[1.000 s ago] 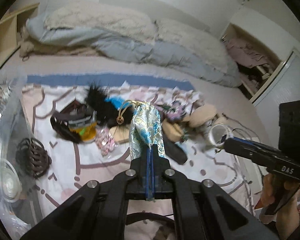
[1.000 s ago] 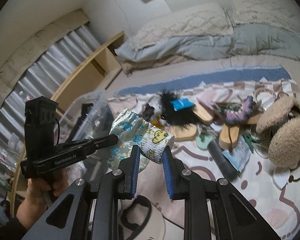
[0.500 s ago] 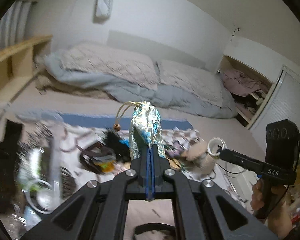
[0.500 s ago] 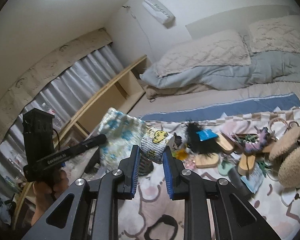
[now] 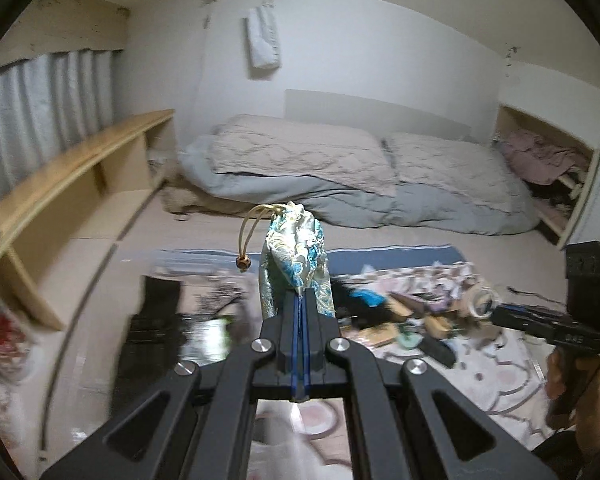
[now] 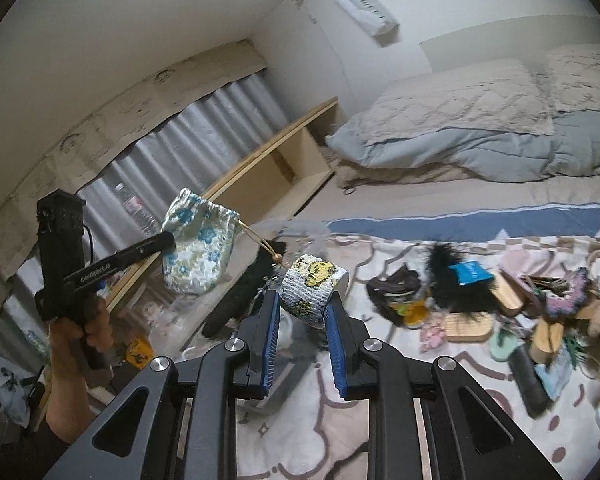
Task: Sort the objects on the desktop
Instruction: 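Lift the floral pouch with the left gripper while the right carries the tape roll toward the box, then lower the pouch into the clear box and open the left gripper while the right releases the tape roll there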
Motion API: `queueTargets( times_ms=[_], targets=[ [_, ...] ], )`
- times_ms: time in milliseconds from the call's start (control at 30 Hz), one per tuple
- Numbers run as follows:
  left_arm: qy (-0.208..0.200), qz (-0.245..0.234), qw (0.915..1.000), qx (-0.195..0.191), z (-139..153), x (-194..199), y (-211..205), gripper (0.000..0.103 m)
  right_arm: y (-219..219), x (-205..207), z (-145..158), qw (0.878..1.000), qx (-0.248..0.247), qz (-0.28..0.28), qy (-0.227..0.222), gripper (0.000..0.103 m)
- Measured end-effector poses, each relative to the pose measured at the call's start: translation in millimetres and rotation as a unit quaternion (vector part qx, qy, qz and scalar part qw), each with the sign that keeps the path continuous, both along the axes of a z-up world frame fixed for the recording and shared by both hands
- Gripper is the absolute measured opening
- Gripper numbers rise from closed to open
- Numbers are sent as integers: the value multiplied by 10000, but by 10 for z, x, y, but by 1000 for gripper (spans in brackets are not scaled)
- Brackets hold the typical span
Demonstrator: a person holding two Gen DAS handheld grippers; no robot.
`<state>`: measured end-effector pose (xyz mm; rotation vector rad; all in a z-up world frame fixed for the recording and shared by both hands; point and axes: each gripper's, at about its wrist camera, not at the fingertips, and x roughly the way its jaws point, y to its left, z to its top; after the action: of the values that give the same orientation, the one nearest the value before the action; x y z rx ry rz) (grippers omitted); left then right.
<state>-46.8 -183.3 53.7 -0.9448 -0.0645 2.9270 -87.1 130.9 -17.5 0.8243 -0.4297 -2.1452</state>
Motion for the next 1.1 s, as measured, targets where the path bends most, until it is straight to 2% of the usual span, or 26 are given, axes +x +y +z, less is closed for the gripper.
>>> queueTargets(
  times_ms=[133, 200, 267, 333, 567, 767, 833, 933, 1067, 1100],
  targets=[
    [-109, 262, 9995, -143, -20, 69, -243, 2, -177, 54, 0, 9997, 67, 243, 30, 24],
    [-243, 326, 9992, -48, -72, 97, -374, 2, -232, 88, 0, 9994, 98, 317, 45, 24],
    [-400, 299, 9983, 301, -146, 120, -529, 2, -277, 115, 3, 9992, 139, 383, 53, 24],
    [-503, 340, 9972, 442, -193, 127, -615, 2, -307, 129, -7, 9990, 175, 421, 47, 24],
    [-1016, 603, 9918, 496, -518, 51, -901, 2, -362, 142, -43, 9987, 277, 435, -20, 24],
    [-1460, 943, 9824, 688, -854, -73, -1270, 2, -394, 133, -91, 9983, 375, 438, -90, 24],
    [-1619, 1039, 9793, 635, -949, -111, -1362, 2, -416, 131, -107, 9981, 406, 455, -105, 24],
    [-1895, 1245, 9734, 332, -1107, -191, -1495, 2, -453, 121, -128, 9978, 449, 467, -137, 24],
    [-2076, 1557, 9652, -319, -1256, -276, -1605, 2, -509, 105, -169, 9971, 510, 533, -184, 24],
    [-2108, 1585, 9639, -376, -1289, -281, -1632, 2, -523, 100, -179, 9970, 522, 546, -192, 24]
  ],
)
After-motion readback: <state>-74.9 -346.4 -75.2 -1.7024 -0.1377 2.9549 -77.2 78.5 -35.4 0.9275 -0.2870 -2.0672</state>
